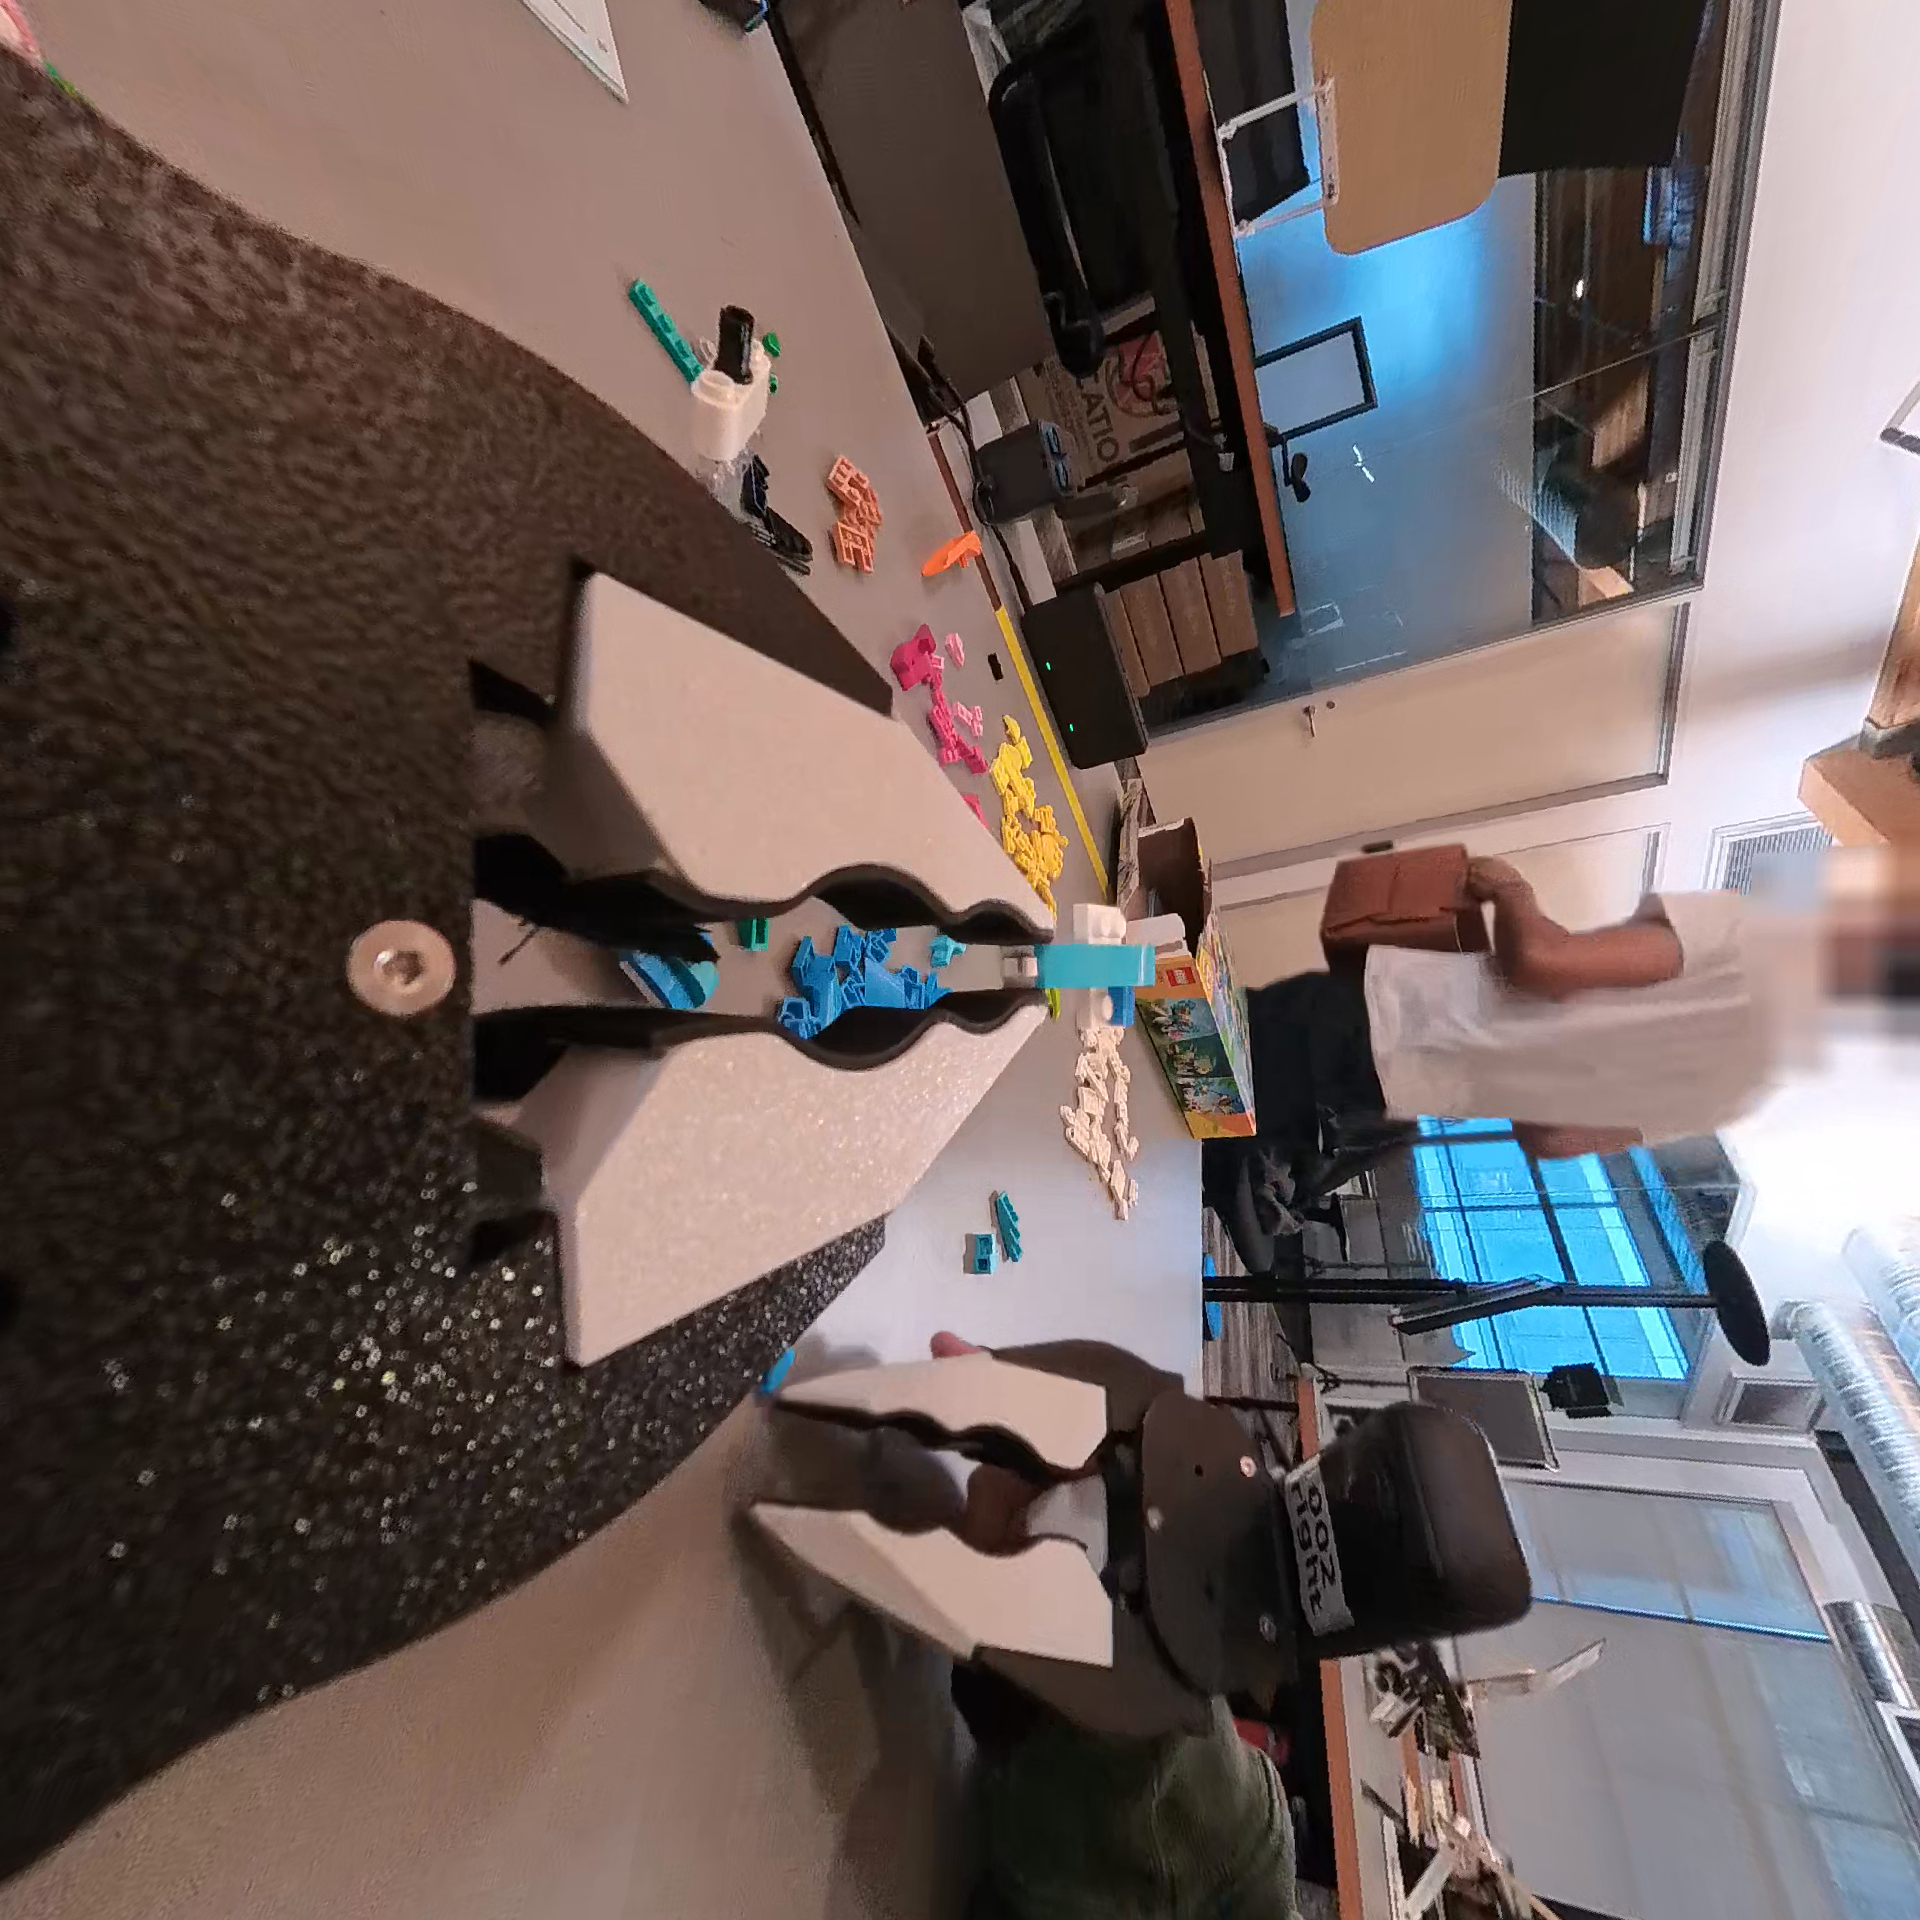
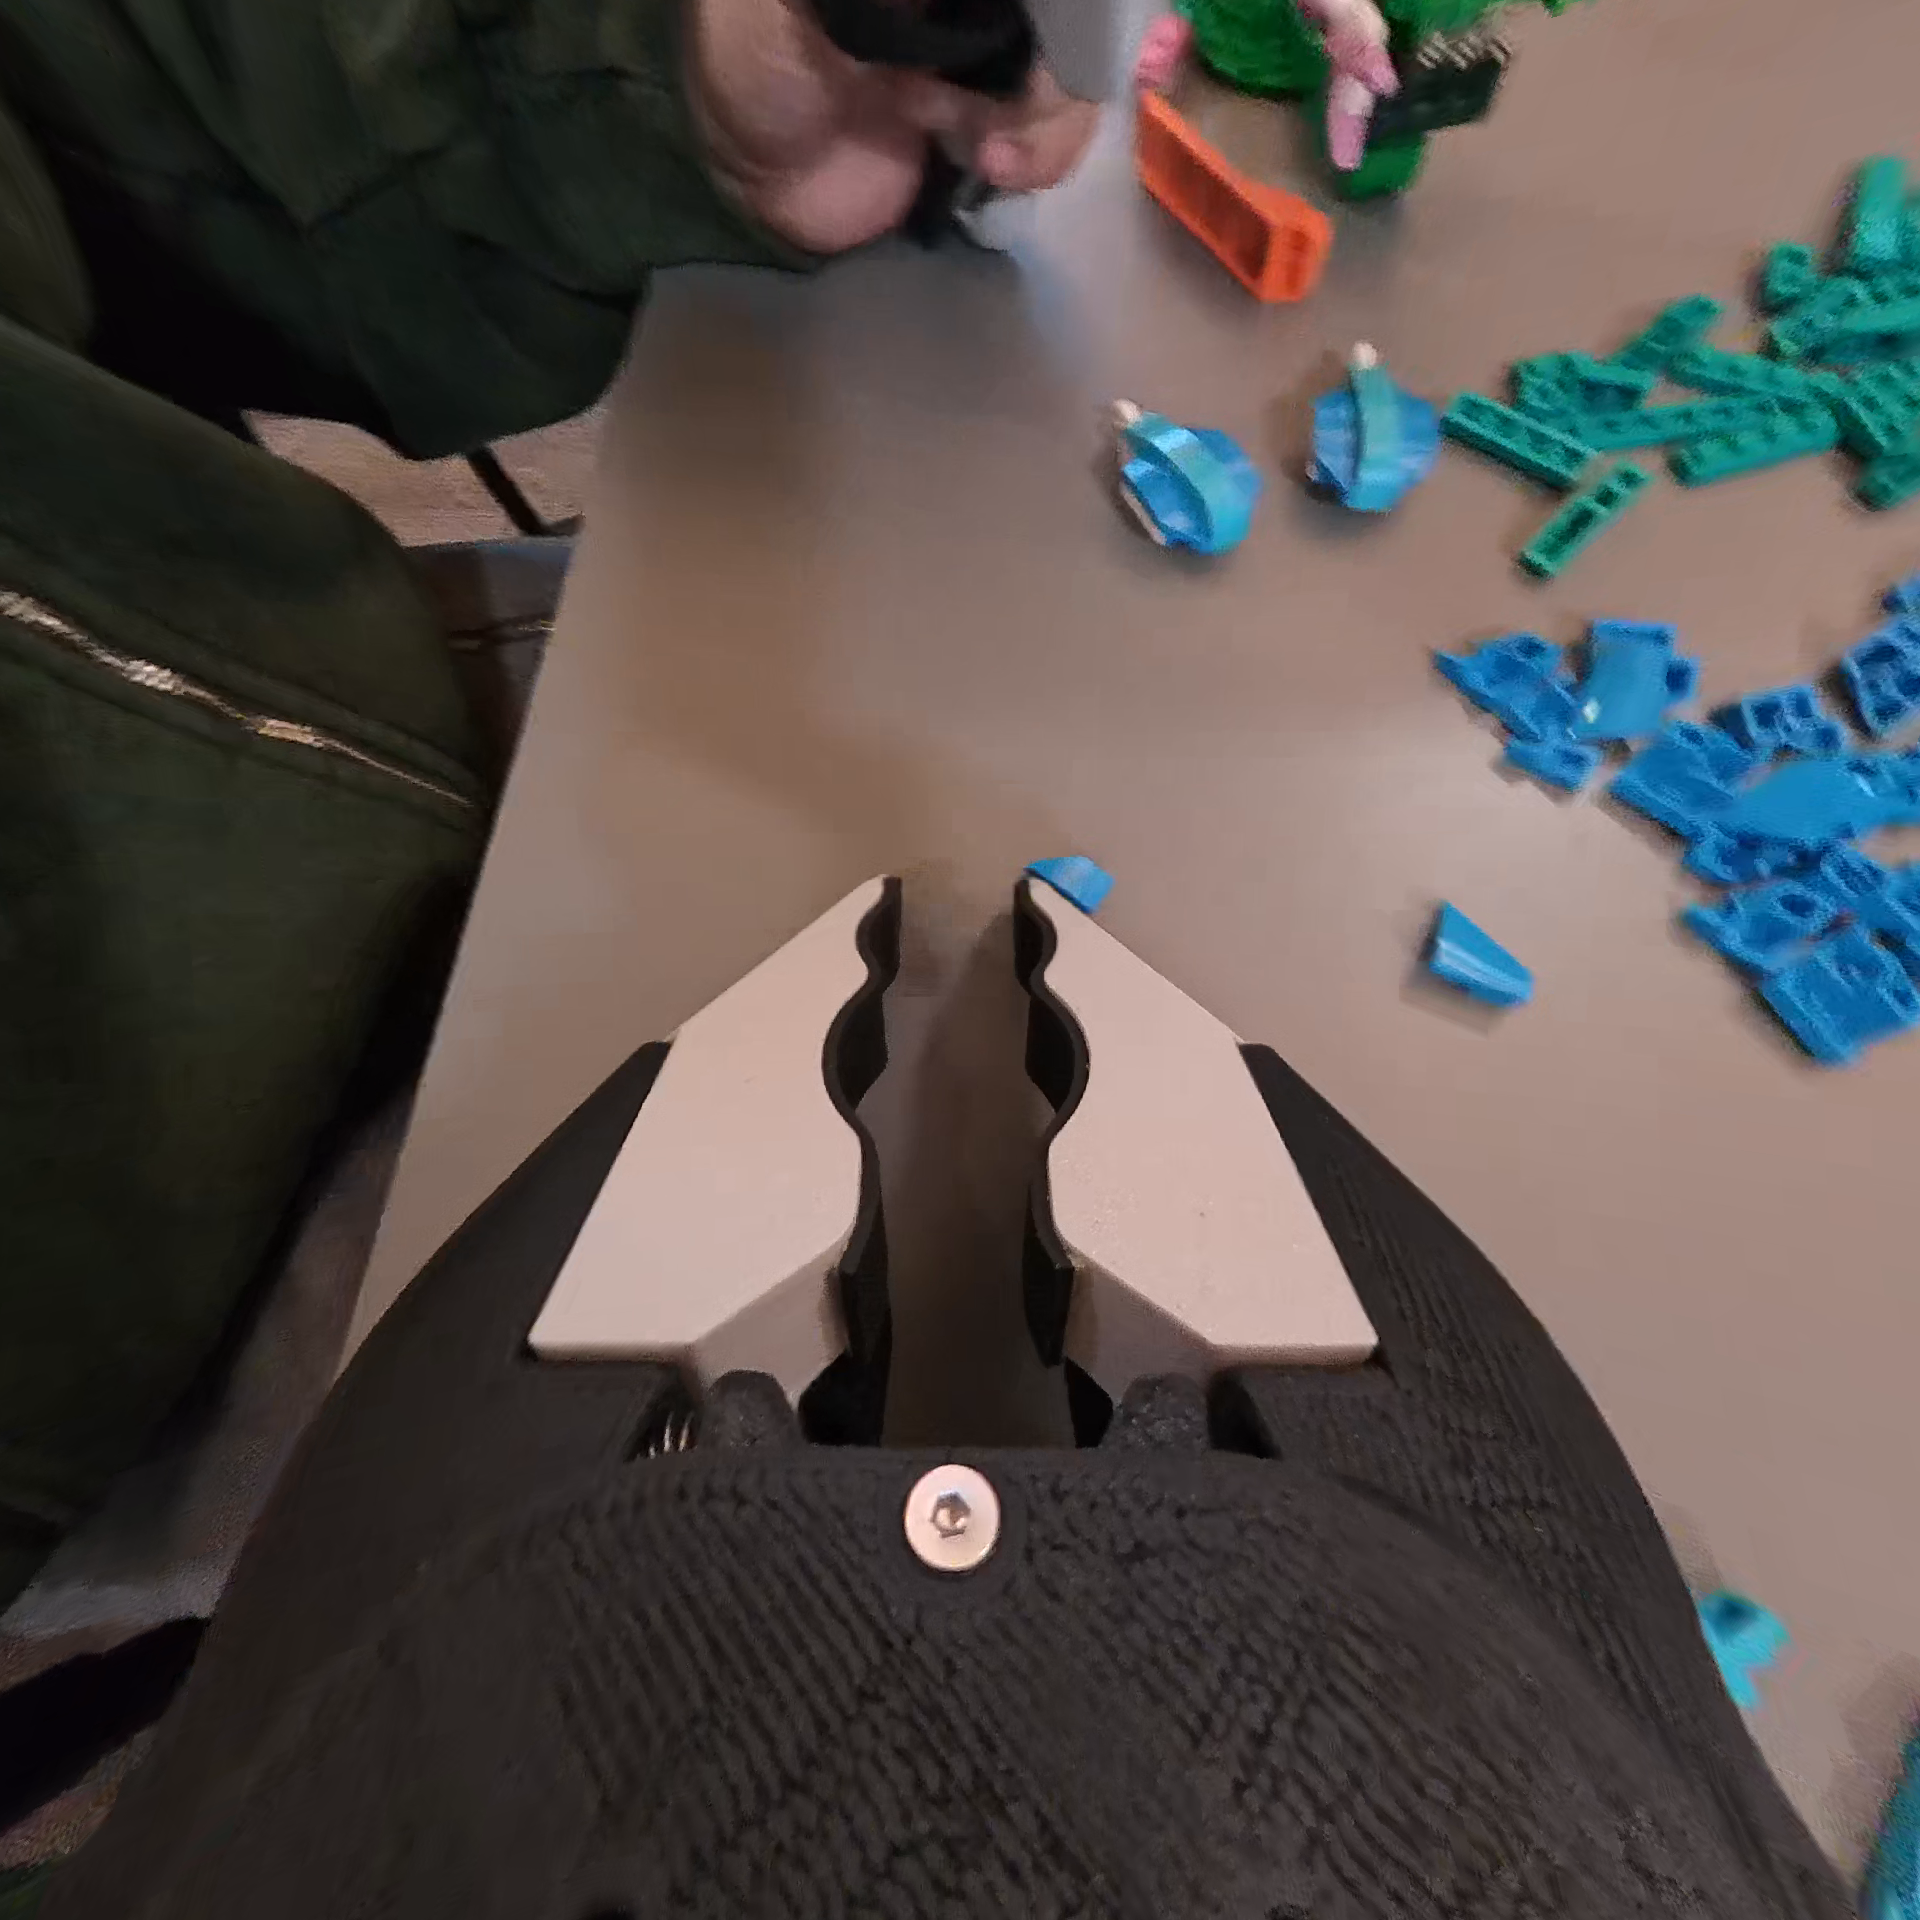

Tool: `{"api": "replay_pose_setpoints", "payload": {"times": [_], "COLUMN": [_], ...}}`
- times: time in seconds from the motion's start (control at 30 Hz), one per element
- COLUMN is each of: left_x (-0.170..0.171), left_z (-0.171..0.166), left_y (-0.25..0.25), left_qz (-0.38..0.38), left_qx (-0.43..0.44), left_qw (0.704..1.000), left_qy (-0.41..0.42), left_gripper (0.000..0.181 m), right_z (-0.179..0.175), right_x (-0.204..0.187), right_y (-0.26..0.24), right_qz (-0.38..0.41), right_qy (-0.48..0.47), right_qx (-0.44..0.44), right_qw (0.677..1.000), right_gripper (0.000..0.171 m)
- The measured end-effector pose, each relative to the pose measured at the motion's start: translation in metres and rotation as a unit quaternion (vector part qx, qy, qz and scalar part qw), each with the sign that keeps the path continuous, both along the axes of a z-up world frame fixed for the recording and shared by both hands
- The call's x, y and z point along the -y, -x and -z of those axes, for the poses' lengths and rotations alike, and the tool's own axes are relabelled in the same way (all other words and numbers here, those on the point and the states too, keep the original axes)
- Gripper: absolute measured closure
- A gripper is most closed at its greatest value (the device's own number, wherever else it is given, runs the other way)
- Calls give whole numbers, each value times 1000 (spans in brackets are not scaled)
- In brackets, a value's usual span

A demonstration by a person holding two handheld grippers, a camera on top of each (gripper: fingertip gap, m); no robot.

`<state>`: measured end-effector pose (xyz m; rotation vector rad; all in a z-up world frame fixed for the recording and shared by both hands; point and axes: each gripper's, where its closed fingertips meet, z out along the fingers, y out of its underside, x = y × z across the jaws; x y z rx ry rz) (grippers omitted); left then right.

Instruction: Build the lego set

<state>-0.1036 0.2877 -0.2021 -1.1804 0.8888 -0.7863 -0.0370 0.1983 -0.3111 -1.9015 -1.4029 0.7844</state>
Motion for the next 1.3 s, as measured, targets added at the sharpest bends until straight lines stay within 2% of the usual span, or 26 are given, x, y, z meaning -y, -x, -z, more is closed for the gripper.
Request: {"api": "replay_pose_setpoints", "payload": {"times": [0.03,0.23,0.33,0.53,0.8,0.9,1.0,1.1,1.3], "left_x": [1,8,11,15,27,42,61,76,93], "left_z": [0,3,4,5,10,14,23,30,35], "left_y": [-1,-7,-9,-12,-19,-26,-35,-41,-44], "left_qz": [3,28,36,48,84,119,153,177,209], "left_qx": [-1,-12,-17,-22,-43,-64,-104,-132,-147], "left_qw": [1000,1000,999,999,995,990,980,969,957], "left_qy": [1,-1,-5,-7,-16,-37,-78,-108,-136], "left_gripper": [176,176,176,176,176,176,176,176,175], "right_z": [-3,-13,-1,3,1,-21,-66,-98,-96], "right_x": [1,-18,-16,-17,-16,-22,-28,-21,0], "right_y": [3,-4,1,1,-3,-12,-22,-14,15], "right_qz": [-10,-12,-39,-65,-60,-35,-1,-8,-75], "right_qy": [-6,-26,-29,-25,-22,-53,-114,-149,-144], "right_qx": [-8,-36,2,14,11,-4,-31,-49,-11], "right_qw": [1000,999,999,997,998,998,993,988,987], "right_gripper": [151,145,142,152,164,165,165,165,165]}}
